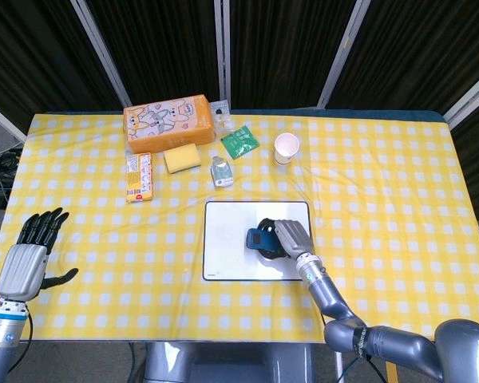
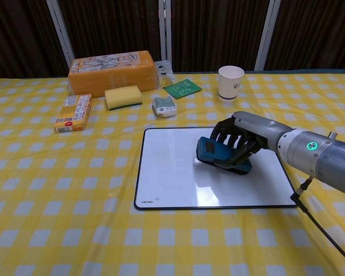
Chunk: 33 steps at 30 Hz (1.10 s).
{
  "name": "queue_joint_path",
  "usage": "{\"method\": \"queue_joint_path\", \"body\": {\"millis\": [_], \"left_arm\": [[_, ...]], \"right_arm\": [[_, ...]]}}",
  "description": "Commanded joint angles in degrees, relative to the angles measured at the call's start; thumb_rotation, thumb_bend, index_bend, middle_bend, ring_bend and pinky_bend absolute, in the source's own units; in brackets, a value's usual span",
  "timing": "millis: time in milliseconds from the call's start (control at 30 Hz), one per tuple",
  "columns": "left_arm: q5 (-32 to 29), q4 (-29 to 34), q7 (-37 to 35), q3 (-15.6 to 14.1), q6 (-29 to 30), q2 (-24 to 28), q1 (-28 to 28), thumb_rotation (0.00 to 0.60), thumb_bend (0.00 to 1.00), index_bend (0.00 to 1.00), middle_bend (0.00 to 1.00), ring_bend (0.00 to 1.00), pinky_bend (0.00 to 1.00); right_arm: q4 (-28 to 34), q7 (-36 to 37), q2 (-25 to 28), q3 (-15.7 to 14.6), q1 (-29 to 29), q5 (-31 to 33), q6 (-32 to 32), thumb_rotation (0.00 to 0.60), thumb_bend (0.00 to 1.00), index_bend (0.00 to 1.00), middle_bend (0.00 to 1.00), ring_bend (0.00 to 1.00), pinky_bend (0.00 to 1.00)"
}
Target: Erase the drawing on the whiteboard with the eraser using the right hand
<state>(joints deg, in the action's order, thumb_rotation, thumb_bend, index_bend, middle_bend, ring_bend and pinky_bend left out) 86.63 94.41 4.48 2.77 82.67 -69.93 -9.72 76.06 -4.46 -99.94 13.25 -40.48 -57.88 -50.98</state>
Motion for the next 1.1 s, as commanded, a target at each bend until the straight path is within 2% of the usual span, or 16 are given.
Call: {"method": "queue_joint_path", "body": {"millis": [33,333,767,1100], "left_arm": [[0.08,0.07,-0.03,-0.03,0.06,0.06,0.02,0.6,0.01,0.0,0.0,0.0,0.0],[0.54,0.34,0.22,-0.17,0.3,0.05,0.03,0.6,0.01,0.0,0.0,0.0,0.0],[0.58,0.51,-0.31,-0.03,0.6,0.29,0.08,0.6,0.01,0.0,0.0,0.0,0.0],[0.41,0.43,-0.5,0.02,0.58,0.37,0.1,0.6,0.01,0.0,0.0,0.0,0.0]], "right_arm": [[-0.23,0.12,0.82,0.11,0.57,0.35,-0.23,0.6,0.29,0.83,0.71,0.71,0.77],[1.21,0.39,2.26,-0.27,1.74,0.9,0.03,0.6,0.29,0.83,0.71,0.71,0.77],[6.58,-1.44,0.0,-1.6,0.79,-1.2,0.26,0.6,0.29,0.83,0.71,0.71,0.77],[3.61,-4.0,-0.06,-0.87,0.3,1.45,0.04,0.6,0.29,0.83,0.71,0.71,0.77]]}}
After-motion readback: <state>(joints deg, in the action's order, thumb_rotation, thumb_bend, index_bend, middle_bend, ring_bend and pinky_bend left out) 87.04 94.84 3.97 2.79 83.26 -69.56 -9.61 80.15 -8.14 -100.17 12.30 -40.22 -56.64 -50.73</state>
